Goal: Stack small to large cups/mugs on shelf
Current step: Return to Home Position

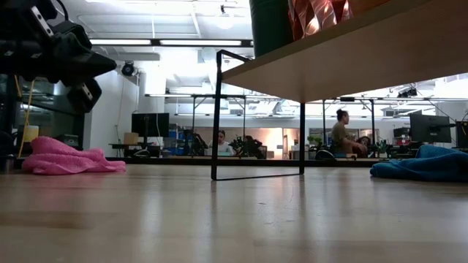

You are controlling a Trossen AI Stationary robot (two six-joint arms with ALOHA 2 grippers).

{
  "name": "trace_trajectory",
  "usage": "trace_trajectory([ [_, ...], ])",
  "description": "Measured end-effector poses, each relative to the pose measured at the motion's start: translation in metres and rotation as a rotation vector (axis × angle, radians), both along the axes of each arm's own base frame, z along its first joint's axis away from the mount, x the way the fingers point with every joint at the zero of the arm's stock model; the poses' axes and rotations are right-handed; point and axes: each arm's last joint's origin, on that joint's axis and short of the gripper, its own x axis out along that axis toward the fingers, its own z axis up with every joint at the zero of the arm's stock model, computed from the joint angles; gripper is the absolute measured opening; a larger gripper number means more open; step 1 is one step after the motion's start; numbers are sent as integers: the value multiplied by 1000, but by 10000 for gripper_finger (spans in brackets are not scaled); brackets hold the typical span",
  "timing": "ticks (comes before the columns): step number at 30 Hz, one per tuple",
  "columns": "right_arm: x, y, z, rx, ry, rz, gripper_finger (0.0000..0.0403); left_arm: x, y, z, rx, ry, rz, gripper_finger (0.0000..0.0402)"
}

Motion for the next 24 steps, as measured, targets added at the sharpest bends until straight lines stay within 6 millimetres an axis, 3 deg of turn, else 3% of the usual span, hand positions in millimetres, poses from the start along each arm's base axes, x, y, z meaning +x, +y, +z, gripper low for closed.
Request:
trace_trajectory([
  [24, 4, 2, -27, -44, 288, 76, 0, 0, 0, 0, 0, 2, 4, 3],
])
